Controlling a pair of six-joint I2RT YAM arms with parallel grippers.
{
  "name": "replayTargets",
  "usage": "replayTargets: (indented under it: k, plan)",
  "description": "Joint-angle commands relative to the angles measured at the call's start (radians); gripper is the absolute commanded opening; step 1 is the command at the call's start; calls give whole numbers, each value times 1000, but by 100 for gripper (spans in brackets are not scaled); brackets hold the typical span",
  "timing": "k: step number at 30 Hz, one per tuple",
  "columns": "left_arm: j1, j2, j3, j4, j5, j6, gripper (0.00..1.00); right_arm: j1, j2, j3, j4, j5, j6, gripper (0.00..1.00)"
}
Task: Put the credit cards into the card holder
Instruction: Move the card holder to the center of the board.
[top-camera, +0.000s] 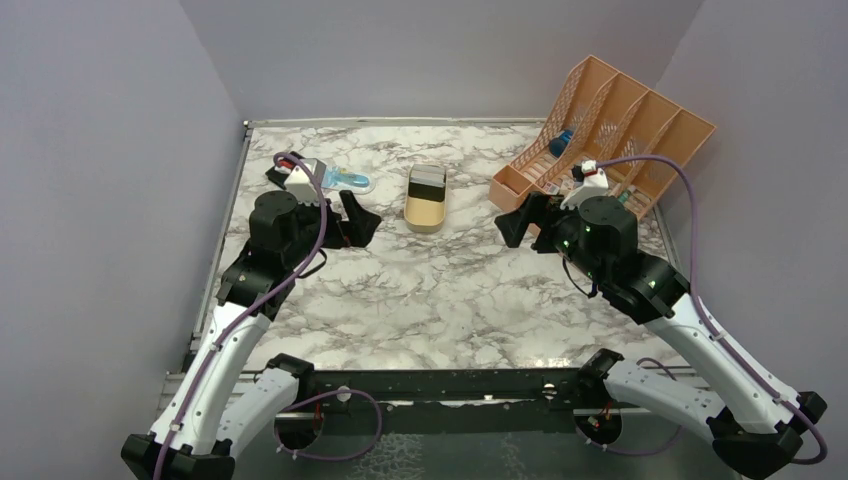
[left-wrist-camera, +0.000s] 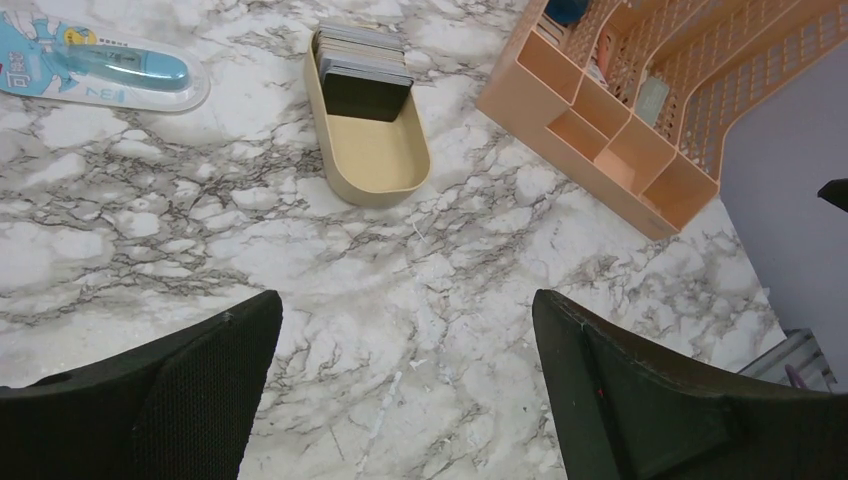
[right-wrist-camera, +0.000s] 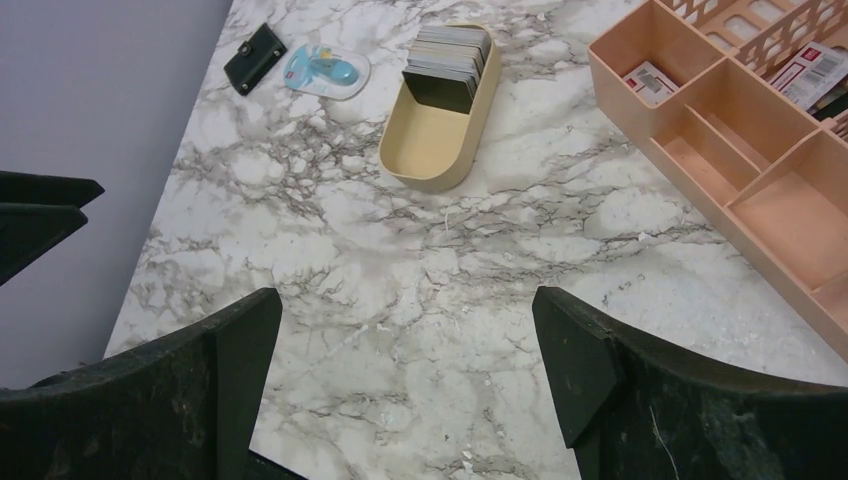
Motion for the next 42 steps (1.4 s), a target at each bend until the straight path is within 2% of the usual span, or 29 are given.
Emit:
replayTargets:
  k: [1, 8, 13, 18, 22, 29, 35, 42]
  plan:
    - [9, -17, -10, -8, 58, 16, 99, -6, -4, -7, 12, -18, 31, 100]
    - [11, 1, -19, -10, 22, 14, 99, -8, -10, -11, 17, -23, 39, 99]
    - [13, 64, -19, -12, -75, 12, 99, -8, -11, -12, 31, -37, 24, 100]
    - [13, 192, 35, -36, -284, -35, 99, -8, -13, -23, 43, -59, 13, 100]
    - [19, 321, 107, -54, -451, -5, 98, -8, -19, -54, 74, -122, 1, 100]
    - [102, 619, 330, -69, -710, 29, 91, -8, -1, -62, 53, -125, -9, 98]
    - [214, 925, 622, -8, -654, 113, 89, -8, 12, -56, 57, -113, -66, 98]
    - [279, 1275, 907, -6, -603, 140, 86, -8, -1, -26, 64, -101, -106, 98]
